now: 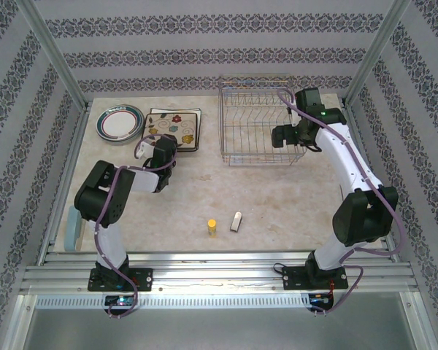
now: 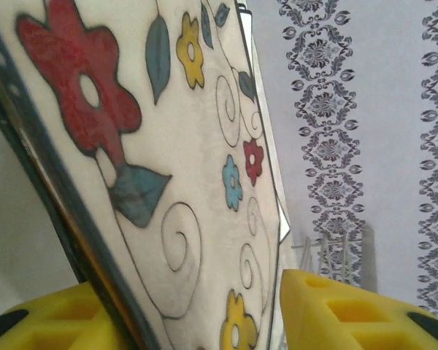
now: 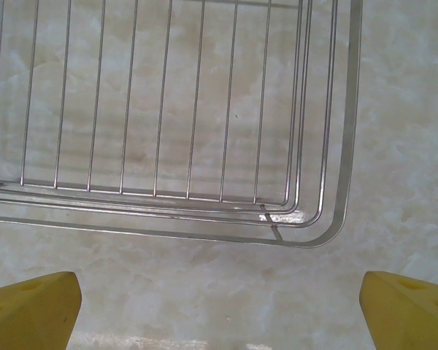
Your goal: Unload the plates from the dish rack
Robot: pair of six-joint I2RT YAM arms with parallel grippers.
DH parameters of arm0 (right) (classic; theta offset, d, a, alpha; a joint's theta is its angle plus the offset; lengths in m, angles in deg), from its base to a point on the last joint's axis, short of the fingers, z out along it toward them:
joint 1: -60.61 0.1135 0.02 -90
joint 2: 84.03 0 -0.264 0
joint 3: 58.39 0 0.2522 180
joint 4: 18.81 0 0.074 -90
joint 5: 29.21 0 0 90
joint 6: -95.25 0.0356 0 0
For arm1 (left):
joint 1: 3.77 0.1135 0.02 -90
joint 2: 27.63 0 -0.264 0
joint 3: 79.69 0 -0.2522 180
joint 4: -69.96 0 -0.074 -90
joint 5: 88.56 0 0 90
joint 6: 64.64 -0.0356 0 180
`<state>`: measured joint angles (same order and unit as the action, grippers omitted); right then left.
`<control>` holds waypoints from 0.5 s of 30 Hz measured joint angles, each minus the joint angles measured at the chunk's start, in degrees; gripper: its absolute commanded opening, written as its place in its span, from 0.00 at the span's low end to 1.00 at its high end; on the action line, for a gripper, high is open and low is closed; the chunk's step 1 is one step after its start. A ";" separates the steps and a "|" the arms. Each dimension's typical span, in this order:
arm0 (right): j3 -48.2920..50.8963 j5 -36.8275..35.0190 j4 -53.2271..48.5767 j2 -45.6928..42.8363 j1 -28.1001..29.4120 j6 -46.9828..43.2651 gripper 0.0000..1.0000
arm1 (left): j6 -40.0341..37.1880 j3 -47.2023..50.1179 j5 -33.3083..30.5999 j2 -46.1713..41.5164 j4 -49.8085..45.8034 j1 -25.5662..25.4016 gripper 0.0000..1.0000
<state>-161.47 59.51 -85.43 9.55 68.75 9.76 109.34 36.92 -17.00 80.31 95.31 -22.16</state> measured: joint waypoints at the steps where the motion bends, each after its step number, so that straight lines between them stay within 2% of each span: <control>1: 0.31 0.13 0.24 0.00 0.00 0.00 0.98 | -0.26 0.00 0.33 -0.59 -0.63 0.00 0.60; 4: 1.03 0.44 0.83 -0.02 0.00 0.00 0.98 | -1.25 -0.02 1.46 -1.62 -2.36 0.02 0.65; 15: 2.84 1.42 2.97 -0.55 -0.02 0.02 0.98 | -6.43 -0.02 9.64 -1.81 -6.73 1.64 0.68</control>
<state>-158.63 60.93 -82.46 9.00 68.73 9.78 102.92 36.90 -7.36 78.49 88.58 -20.52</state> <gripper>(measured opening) 0.979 0.680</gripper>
